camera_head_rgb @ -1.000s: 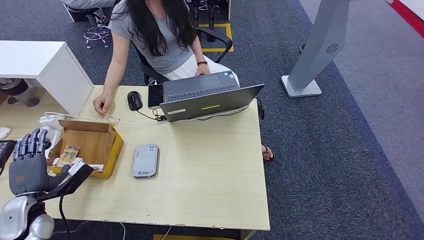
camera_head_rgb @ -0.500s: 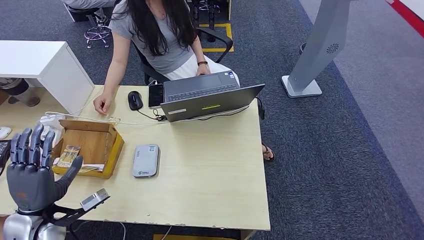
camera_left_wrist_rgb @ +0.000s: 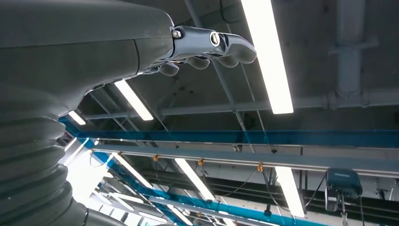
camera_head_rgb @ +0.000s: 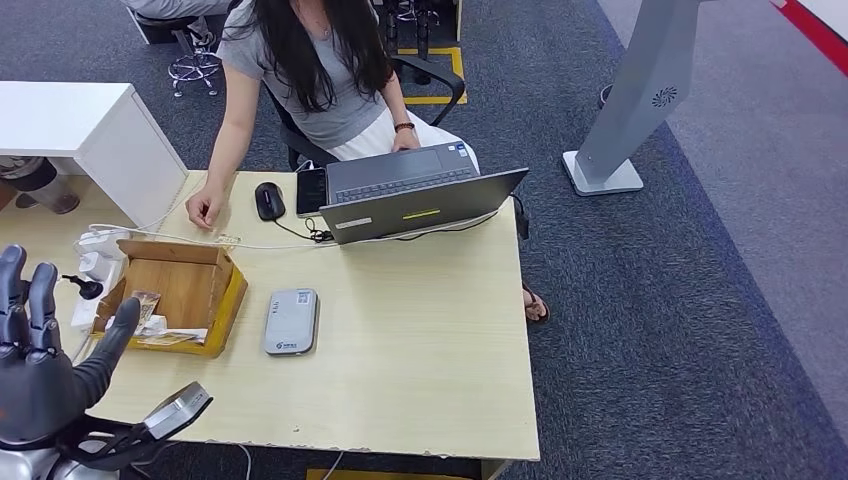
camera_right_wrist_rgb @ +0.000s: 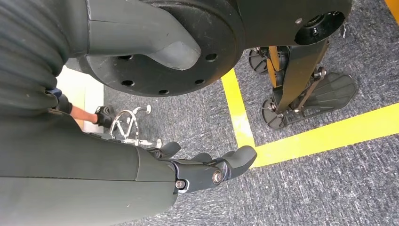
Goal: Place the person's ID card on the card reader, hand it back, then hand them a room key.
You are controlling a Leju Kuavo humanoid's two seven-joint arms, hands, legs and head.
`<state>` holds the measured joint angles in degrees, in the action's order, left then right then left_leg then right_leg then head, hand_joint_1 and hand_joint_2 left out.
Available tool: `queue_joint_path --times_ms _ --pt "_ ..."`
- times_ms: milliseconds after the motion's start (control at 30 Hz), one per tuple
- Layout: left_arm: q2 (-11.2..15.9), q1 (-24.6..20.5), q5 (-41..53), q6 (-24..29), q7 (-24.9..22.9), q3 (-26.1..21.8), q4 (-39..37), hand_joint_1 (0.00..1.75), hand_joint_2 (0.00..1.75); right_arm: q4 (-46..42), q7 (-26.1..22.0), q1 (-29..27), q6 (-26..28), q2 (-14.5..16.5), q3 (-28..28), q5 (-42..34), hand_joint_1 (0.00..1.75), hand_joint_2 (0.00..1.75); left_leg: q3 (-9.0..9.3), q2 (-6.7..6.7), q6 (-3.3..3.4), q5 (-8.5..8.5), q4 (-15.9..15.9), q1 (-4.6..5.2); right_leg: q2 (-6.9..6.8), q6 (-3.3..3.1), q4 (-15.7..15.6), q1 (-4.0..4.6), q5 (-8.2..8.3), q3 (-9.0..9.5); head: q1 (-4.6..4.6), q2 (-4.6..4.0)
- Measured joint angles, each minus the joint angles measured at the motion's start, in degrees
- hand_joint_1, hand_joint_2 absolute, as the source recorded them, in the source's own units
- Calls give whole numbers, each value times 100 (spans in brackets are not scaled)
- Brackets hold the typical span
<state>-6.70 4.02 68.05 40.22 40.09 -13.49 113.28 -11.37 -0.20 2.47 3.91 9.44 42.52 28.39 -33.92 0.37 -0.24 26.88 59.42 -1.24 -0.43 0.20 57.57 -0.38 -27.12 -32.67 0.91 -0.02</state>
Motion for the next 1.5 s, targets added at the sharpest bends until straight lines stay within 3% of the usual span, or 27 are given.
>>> queue_joint_path --times_ms 267,367,467,533,600,900,1267,1500 --pt "-29 55 66 -7 -287 98 -6 0 175 0 13 10 30 12 37 -43 0 175 4 1 0 0 0 1 0 0 0 -1 1 1 1 0" --pt "203 137 321 -291 -1430 288 -482 0 175 0 -17 10 79 46 135 -168 0 175 6 2 0 0 0 -1 1 -1 0 -1 0 0 -1 0" --pt "648 238 544 -1373 -2867 644 -952 0 175 -3 -41 -2 97 74 278 -282 0 175 5 4 -3 -1 -2 -5 4 -2 1 0 0 -2 2 0" --pt "904 328 568 -1895 -3404 834 -1201 0 175 -10 -42 -20 105 88 359 -305 0 175 4 8 -5 -2 -3 -7 8 -3 3 1 0 -5 1 0" --pt "1111 396 508 -2099 -3651 960 -1395 0 175 -23 -42 -43 102 93 417 -286 0 175 2 8 -6 -2 -3 -7 8 -3 3 2 -1 -7 0 0" --pt "1687 393 191 -2754 -4013 1058 -2158 0 175 -60 -60 -63 3 96 504 -50 0 175 -1 8 -7 -1 -2 -3 9 -2 2 1 -1 -8 -1 0" --pt "1823 343 198 -2771 -4095 1060 -2475 0 175 -84 -33 -76 1 98 566 55 0 175 0 8 -7 -1 -2 -3 8 -2 3 2 0 -9 0 0" --pt "1870 8 409 -2677 -4356 1060 -2883 0 175 -97 -29 -79 -28 98 574 219 0 175 0 7 -8 -3 -2 -4 8 -4 3 2 1 -7 1 0"
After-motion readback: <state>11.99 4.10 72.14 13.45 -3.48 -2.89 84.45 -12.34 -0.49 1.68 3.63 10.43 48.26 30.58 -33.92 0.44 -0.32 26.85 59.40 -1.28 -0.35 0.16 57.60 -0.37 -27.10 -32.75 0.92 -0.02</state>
